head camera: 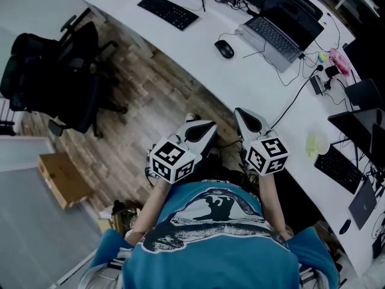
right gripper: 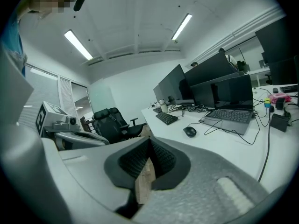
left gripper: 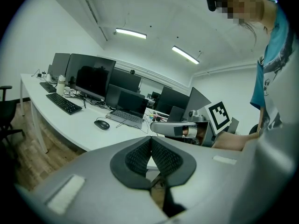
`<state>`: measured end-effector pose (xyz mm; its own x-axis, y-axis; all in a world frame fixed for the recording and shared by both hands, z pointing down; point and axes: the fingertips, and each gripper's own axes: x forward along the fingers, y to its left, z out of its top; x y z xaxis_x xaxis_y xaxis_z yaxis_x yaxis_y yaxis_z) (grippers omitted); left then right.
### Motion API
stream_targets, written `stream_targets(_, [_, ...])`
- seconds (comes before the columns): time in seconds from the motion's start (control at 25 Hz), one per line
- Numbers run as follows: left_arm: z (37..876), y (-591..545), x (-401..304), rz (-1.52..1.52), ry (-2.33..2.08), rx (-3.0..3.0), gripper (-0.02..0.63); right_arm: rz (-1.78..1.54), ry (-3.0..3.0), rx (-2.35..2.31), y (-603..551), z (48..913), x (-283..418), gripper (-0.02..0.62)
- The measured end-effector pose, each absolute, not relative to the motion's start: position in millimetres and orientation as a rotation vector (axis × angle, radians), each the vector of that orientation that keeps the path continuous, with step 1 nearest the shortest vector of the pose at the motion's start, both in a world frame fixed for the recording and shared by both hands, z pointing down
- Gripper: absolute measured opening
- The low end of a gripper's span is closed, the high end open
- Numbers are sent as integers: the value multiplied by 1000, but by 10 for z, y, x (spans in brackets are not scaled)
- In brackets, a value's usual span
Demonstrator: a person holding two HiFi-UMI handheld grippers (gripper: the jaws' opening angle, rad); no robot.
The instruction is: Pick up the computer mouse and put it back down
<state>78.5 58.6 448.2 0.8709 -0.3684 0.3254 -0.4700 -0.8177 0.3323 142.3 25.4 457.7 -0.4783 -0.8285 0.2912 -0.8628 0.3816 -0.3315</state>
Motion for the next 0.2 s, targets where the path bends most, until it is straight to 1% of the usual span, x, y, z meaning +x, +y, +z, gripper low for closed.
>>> stream_targets(0.2, [4517, 612, 739, 383, -630, 2653, 12, 671, -2550, 1552, 260, 4554, 1366, 0])
